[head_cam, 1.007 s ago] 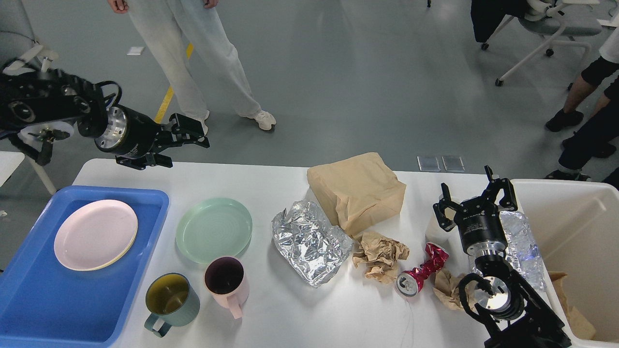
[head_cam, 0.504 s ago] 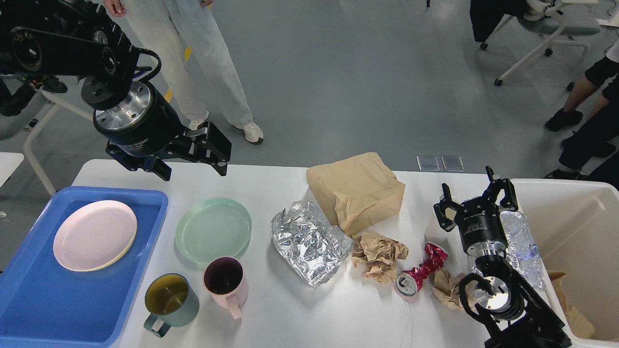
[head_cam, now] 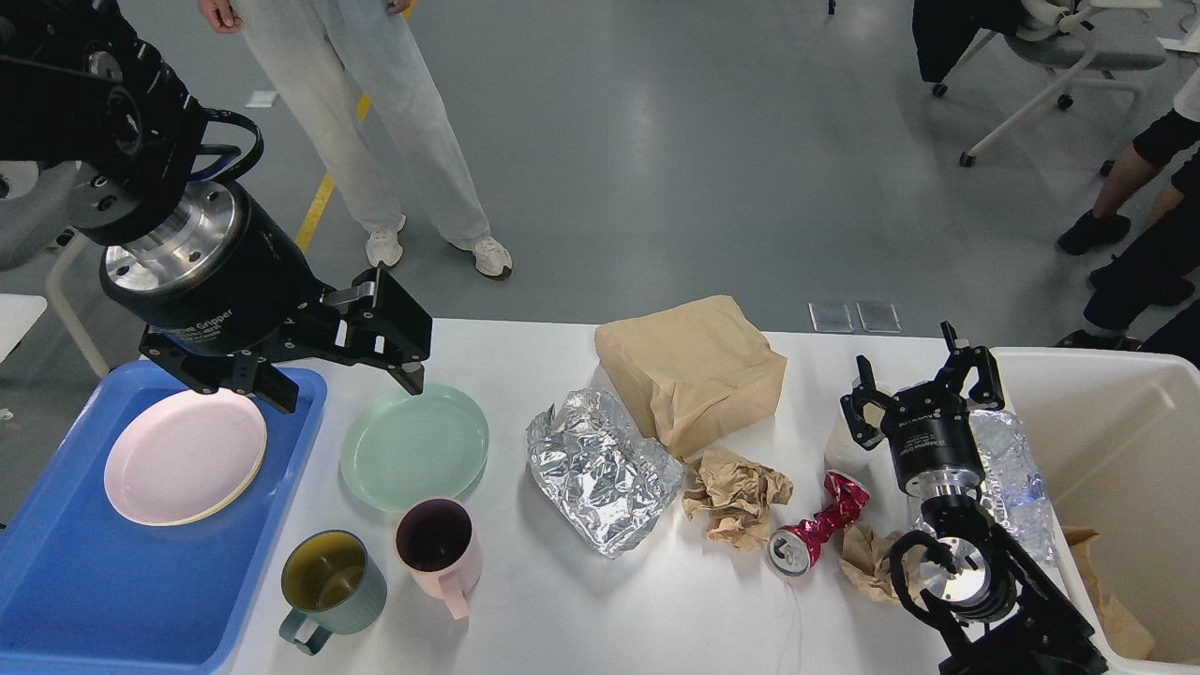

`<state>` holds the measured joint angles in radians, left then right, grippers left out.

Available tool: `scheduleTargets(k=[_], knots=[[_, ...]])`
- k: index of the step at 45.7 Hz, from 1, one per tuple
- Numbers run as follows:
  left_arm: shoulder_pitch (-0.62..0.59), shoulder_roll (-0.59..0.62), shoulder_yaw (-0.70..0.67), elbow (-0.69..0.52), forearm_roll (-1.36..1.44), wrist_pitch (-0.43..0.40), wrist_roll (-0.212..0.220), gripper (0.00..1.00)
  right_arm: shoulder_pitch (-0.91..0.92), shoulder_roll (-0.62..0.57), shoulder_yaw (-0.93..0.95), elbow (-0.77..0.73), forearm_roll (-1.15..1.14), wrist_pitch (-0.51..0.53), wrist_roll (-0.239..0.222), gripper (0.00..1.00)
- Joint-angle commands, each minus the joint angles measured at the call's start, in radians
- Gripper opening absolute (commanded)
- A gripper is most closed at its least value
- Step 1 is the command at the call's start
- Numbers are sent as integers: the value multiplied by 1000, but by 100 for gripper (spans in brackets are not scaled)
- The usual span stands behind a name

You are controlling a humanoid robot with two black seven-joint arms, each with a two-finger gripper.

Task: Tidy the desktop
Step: 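Lower the left gripper onto the teal mug and grasp it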

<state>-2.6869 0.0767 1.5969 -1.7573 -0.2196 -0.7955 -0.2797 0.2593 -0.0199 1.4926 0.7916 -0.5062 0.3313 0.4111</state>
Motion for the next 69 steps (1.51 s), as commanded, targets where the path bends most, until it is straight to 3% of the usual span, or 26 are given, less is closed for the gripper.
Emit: scheduleTargets(k=[1, 7, 12, 15, 18, 24, 30, 36, 41, 54, 64, 69], knots=[[2, 2, 2, 5, 0, 1, 1, 97, 0, 0, 0, 1, 0, 0, 0, 100], [25, 11, 2, 22, 0, 4, 2, 97, 0, 0, 0, 1, 0, 0, 0, 100], [114, 14, 5, 25, 2, 12, 8, 97, 0, 0, 0, 1, 0, 0, 0, 100], [194, 24, 11, 36, 6, 38, 36, 97, 0, 0, 0, 1, 0, 0, 0, 100], [297, 40, 3, 53, 11, 102, 76, 97, 0, 0, 0, 1, 0, 0, 0, 100], [473, 101, -26, 56, 19, 310, 128, 97, 0, 0, 0, 1, 0, 0, 0, 100], [657, 141, -78, 67, 65, 493, 140, 97, 0, 0, 0, 1, 0, 0, 0, 100], [837, 150, -121, 120, 95, 602, 142, 96, 0, 0, 0, 1, 0, 0, 0, 100], [930, 153, -127, 160, 94, 639, 142, 95, 0, 0, 0, 1, 0, 0, 0, 100], [950, 187, -109, 174, 95, 657, 143, 94, 0, 0, 0, 1, 0, 0, 0, 100], [1048, 222, -129, 269, 100, 676, 227, 94, 0, 0, 0, 1, 0, 0, 0, 100], [1104, 209, -155, 317, 100, 699, 235, 94, 0, 0, 0, 1, 0, 0, 0, 100]])
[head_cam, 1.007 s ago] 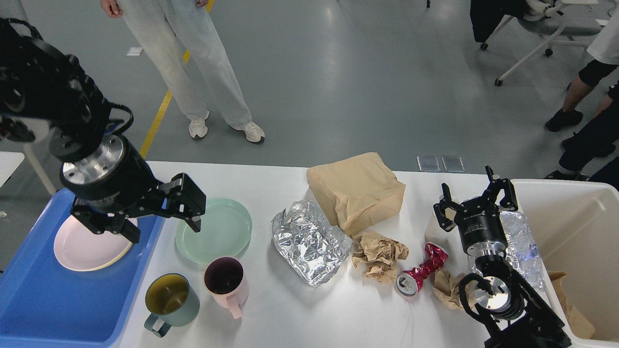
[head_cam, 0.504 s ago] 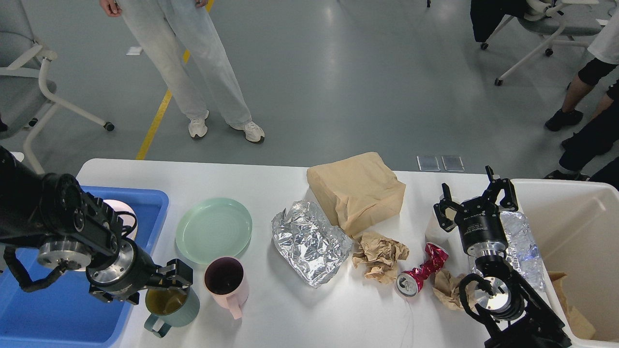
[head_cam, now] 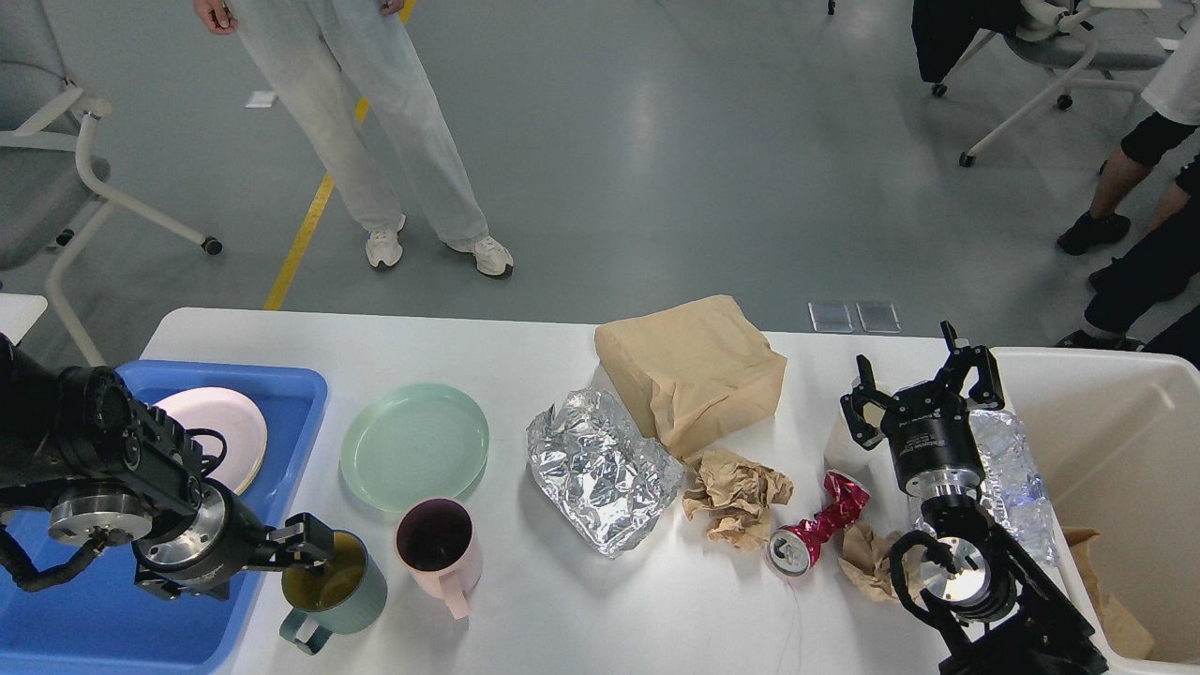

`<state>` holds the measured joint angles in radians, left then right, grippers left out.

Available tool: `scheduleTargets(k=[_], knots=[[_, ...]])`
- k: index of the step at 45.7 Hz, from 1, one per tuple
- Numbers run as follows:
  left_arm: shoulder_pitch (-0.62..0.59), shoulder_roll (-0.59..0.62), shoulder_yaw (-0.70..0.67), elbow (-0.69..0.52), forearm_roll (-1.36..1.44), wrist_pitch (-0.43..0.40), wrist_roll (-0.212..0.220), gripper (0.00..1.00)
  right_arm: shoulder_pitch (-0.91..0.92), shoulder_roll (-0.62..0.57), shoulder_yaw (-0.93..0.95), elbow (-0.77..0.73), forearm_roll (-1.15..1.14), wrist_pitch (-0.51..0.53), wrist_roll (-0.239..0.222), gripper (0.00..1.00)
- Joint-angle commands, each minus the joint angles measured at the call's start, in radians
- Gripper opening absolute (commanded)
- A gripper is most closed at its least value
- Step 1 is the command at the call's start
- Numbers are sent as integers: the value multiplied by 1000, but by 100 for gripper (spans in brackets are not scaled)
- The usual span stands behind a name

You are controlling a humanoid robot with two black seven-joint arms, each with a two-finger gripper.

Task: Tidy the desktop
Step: 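Lower the left gripper onto the teal mug and grasp it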

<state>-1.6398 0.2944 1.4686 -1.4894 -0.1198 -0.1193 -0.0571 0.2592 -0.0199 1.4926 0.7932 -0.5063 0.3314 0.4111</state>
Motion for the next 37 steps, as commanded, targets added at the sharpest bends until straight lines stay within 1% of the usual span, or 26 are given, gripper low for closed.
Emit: scheduleTargets(k=[1, 6, 10, 12, 16, 22, 28, 33, 37], knots=[[67, -9, -31, 60, 0, 30, 13, 93, 0, 0, 0, 0, 0, 0, 0, 100], [104, -9, -48, 93, 5, 61, 11, 92, 0, 0, 0, 0, 0, 0, 0, 100], [109, -8, -63, 100, 26, 63, 10, 85, 0, 0, 0, 0, 0, 0, 0, 100], [109, -3, -63, 98, 34, 61, 10, 77, 0, 0, 0, 0, 0, 0, 0, 100], [109, -1, -63, 98, 37, 61, 11, 55, 0, 0, 0, 0, 0, 0, 0, 100], [107, 6, -66, 98, 39, 56, 11, 31, 0, 0, 0, 0, 0, 0, 0, 100], [109, 3, -85, 100, 65, 52, 17, 14, 0, 0, 0, 0, 0, 0, 0, 100], [117, -1, -97, 101, 98, 52, 51, 1, 0, 0, 0, 0, 0, 0, 0, 100], [127, -1, -113, 118, 98, 59, 68, 0, 0, 0, 0, 0, 0, 0, 0, 100]])
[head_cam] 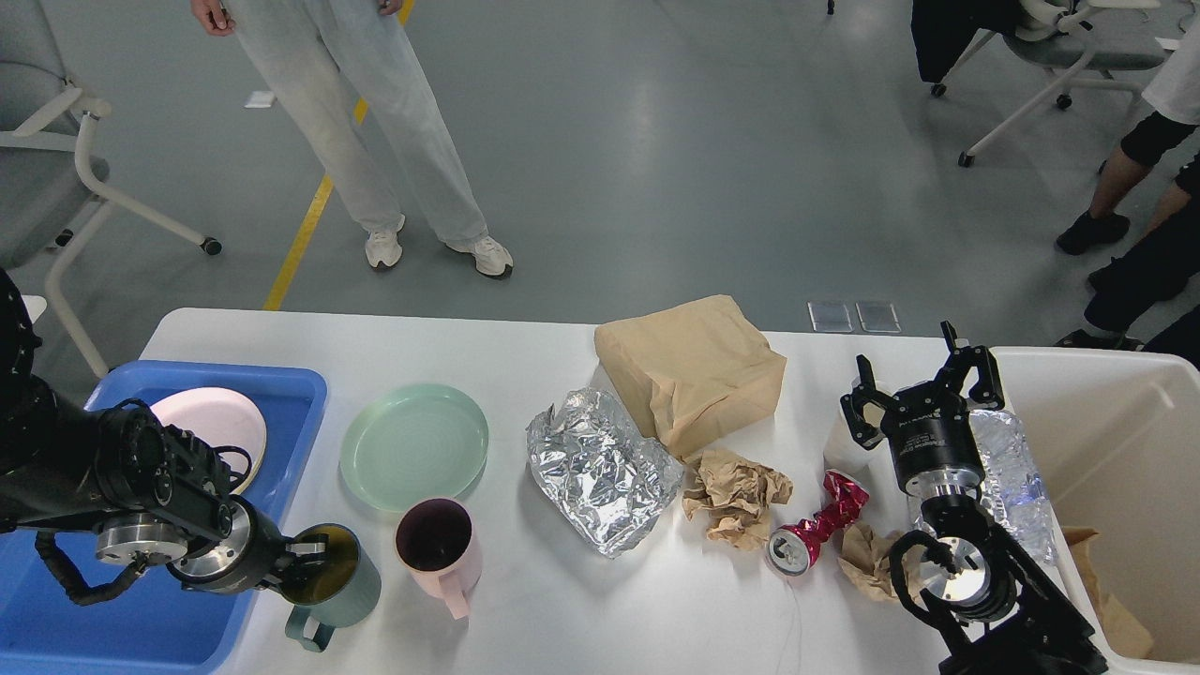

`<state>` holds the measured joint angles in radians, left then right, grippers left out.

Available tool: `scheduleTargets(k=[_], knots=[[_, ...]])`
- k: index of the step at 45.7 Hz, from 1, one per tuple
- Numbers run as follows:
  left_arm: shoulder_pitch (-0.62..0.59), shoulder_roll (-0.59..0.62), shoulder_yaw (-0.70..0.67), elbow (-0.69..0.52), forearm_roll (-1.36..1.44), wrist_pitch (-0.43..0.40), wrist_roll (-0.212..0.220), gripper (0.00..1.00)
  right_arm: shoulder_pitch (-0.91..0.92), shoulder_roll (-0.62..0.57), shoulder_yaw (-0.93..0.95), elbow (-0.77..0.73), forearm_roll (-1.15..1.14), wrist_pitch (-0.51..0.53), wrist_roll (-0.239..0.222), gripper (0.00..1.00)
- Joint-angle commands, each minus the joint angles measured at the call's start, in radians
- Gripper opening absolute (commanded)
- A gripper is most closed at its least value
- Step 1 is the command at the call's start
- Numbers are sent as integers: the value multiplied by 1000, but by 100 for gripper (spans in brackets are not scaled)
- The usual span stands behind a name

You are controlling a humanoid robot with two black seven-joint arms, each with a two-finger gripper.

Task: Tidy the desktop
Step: 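Lower the left gripper onto the teal mug and grasp it, then lift the teal mug and carry it onto the blue tray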

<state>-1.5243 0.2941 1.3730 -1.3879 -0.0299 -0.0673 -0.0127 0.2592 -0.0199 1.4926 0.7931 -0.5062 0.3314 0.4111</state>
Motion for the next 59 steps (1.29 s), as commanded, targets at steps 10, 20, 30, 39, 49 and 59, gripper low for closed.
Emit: scheduleTargets(k=[10, 20, 30, 39, 49, 59], knots=[[16, 3, -18, 24, 8, 1, 20, 0, 0, 0, 0, 0, 0, 0, 0, 100], [-120, 68, 17, -55, 8, -118, -4, 0, 0, 0, 0, 0, 0, 0, 0, 100], [-606, 89, 199, -247, 16, -356, -10, 0, 0, 0, 0, 0, 0, 0, 0, 100], [-933, 57, 265, -306, 19, -629, -10, 0, 0, 0, 0, 0, 0, 0, 0, 100], [-995, 59, 287, -304, 22, -710, -29, 0, 0, 0, 0, 0, 0, 0, 0, 100], [-861, 273, 353, -182, 231, -629, -139, 0, 0, 0, 0, 0, 0, 0, 0, 100]])
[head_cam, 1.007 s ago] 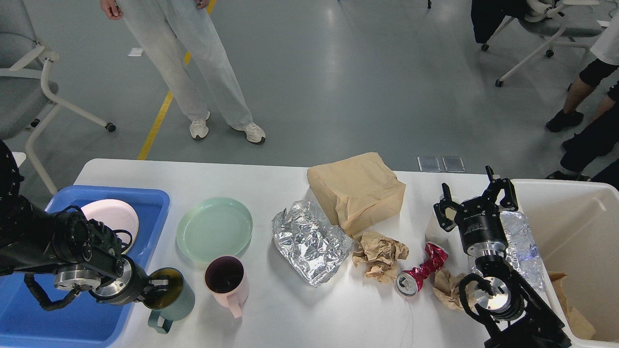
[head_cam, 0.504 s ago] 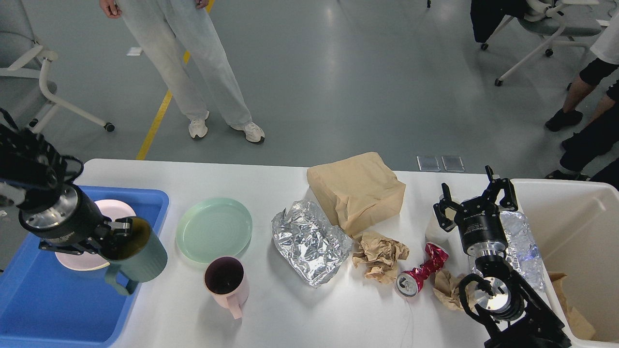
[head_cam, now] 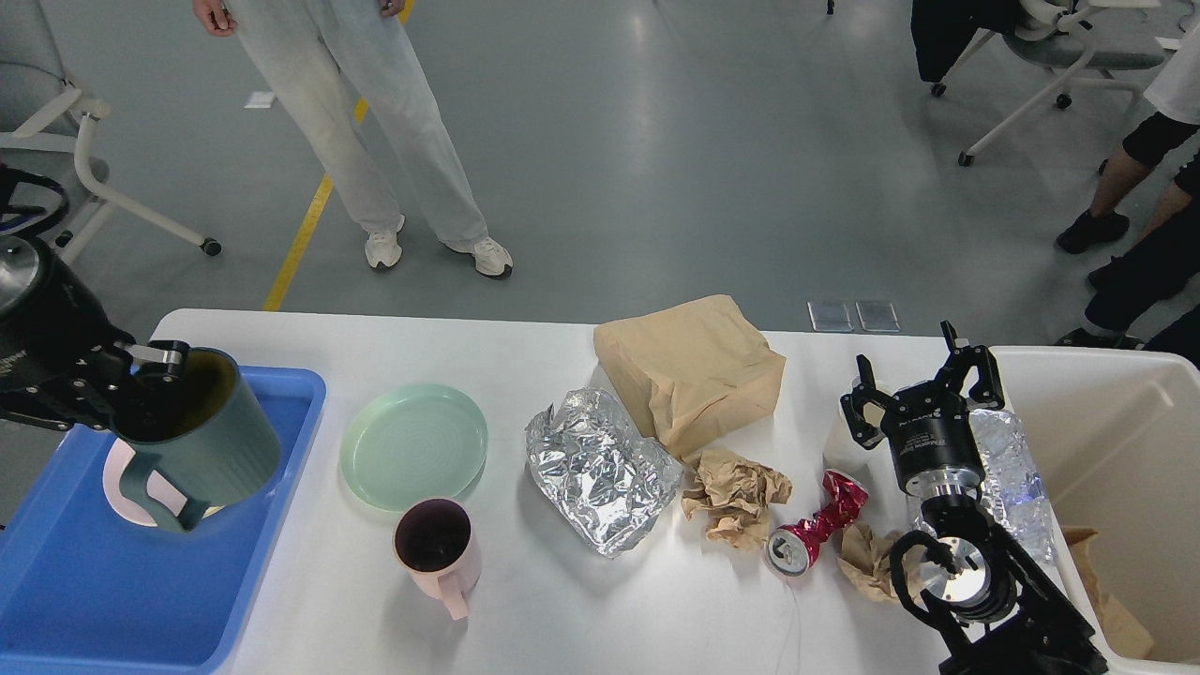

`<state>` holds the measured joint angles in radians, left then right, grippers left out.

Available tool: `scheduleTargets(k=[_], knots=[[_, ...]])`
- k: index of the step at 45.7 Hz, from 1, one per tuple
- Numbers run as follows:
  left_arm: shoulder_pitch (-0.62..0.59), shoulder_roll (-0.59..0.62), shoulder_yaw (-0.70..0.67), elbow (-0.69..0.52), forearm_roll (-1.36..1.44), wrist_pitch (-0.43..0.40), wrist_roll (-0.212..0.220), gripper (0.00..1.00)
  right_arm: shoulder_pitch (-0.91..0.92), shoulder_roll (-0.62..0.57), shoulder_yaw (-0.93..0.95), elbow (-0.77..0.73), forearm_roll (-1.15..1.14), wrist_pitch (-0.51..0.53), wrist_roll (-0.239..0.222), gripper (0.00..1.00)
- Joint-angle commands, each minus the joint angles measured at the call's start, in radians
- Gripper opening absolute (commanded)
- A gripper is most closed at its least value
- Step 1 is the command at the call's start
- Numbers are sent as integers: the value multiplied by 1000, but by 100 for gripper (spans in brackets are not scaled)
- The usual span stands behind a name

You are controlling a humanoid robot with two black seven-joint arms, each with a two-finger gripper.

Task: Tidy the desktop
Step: 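Lift the teal mug and carry it onto the blue tray, then set the teal mug down in the tray corner and release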

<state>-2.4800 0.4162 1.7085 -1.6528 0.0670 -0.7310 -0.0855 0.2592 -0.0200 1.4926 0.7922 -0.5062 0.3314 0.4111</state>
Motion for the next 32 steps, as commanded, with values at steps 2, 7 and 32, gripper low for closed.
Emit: scheduleTargets(k=[2, 7, 32], knots=[[151, 212, 16, 132, 200, 41, -95, 0, 0, 0, 0, 1, 0, 0, 0, 100], [312, 392, -13, 313, 367, 45, -151, 0, 0, 0, 0, 1, 0, 0, 0, 100], [1283, 484, -647, 1119, 464, 59, -186, 0, 0, 0, 0, 1, 0, 0, 0, 100]])
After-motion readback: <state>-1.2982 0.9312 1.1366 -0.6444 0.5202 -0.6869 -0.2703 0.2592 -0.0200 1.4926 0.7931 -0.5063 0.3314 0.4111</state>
